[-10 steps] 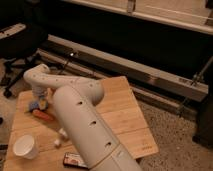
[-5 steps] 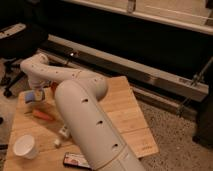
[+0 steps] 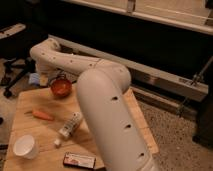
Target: Place the white sponge in the ceramic bowl
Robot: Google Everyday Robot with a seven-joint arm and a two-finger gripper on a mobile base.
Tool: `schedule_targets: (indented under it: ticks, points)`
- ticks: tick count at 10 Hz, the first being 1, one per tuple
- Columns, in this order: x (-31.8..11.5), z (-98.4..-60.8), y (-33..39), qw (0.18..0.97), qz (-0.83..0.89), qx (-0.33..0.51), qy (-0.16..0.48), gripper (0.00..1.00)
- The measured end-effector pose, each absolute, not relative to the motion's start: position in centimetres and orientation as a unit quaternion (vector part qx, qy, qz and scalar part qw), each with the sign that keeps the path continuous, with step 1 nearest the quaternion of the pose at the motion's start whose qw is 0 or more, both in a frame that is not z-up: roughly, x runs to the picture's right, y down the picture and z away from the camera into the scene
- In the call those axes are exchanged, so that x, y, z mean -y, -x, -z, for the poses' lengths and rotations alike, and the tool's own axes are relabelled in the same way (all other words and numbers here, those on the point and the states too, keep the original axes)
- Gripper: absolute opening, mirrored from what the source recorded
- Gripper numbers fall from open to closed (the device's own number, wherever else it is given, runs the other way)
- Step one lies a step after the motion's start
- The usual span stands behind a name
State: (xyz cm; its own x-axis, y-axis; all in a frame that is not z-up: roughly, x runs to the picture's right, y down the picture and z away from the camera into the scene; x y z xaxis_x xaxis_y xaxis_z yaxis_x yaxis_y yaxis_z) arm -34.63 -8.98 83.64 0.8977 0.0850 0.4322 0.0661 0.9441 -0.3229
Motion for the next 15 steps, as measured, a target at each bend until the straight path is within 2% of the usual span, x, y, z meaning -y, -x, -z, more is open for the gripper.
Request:
schedule_targets:
  ticks: [3,5,8,11,12,13,15]
  points:
    - [10.0,-85.2,30.0,0.965,-0.066,0.204,0.153,0.00]
    - [8.8,-86.2,29.0,0.965,-0.076,0.193,0.160,0.03]
    - [6.2,-87.6,29.0,0.966,-0.070,0.175,0.180,0.34]
    - [6.1,-89.2,28.0,0.971,-0.084,0.143,0.175,0.60]
    - [6.4,-89.8,27.7,0.973,-0.096,0.125,0.167,0.74]
    - [6.5,-90.1,27.7,0.974,-0.102,0.118,0.164,0.78]
    - [6.3,-90.5,28.3,0.974,-0.113,0.110,0.165,0.80]
